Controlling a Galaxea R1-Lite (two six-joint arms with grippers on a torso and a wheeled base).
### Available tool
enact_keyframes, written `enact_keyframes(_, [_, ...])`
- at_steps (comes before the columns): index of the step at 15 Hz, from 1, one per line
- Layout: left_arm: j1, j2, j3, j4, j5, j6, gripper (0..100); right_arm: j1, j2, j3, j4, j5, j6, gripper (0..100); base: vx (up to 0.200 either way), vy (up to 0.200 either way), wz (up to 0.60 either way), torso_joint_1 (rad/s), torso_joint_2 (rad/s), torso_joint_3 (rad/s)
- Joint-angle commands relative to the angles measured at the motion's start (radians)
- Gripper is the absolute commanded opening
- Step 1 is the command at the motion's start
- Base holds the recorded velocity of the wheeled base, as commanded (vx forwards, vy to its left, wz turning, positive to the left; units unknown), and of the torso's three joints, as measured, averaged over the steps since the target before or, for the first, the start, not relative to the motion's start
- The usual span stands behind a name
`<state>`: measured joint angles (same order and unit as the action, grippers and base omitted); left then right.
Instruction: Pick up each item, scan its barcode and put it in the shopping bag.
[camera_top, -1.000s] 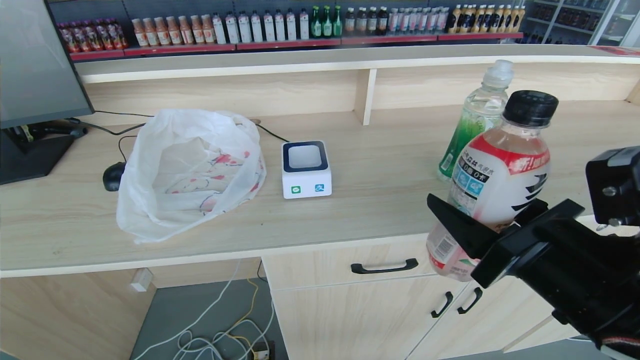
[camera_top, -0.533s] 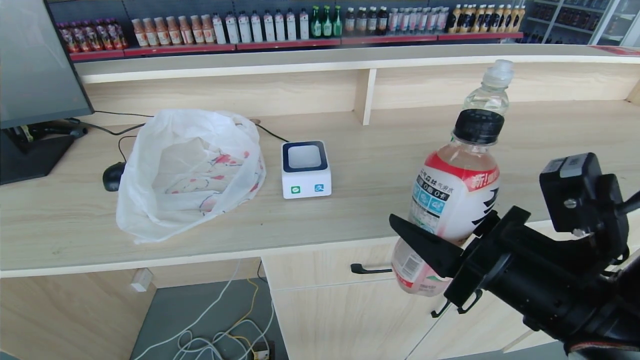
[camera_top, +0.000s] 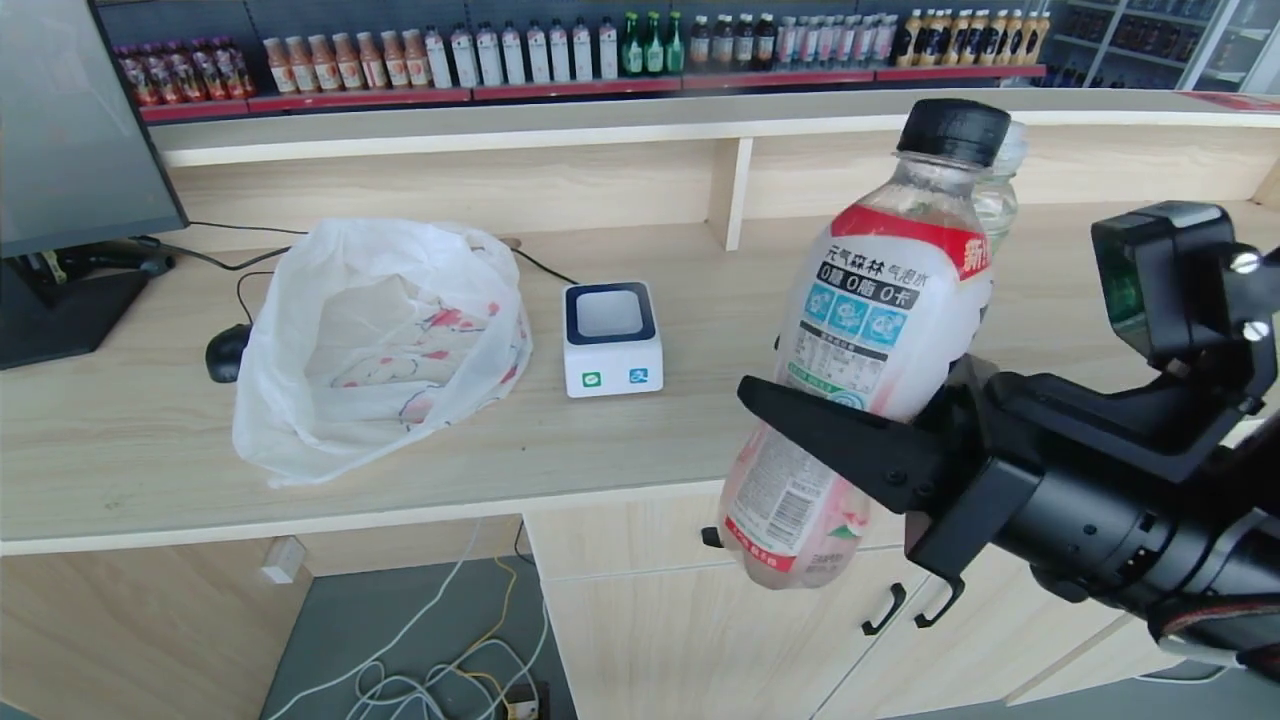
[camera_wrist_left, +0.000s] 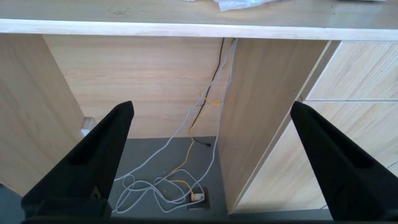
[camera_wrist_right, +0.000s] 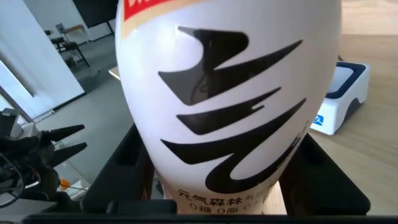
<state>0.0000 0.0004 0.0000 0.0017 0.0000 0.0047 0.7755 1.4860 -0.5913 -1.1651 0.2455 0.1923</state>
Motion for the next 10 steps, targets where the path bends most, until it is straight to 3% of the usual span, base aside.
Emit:
enact_keyframes(1, [0.0,0.001,0.0,0.0,0.0,0.0,100,-0.067,0.013,-0.076,-0.004,0.041,0.073,0,0.0,0.0,0.0,0.0,0.0,0.0])
enact_keyframes(4, [0.0,0.0,0.0,0.0,0.0,-0.002,100,-0.096,0.008,-0.107,-0.041,0.049,0.208,0,0.0,0.0,0.0,0.0,0.0,0.0])
enact_keyframes(10, [0.0,0.0,0.0,0.0,0.0,0.0,100,-0.111,0.022,-0.004,-0.205,0.049,0.274,0,0.0,0.0,0.0,0.0,0.0,0.0])
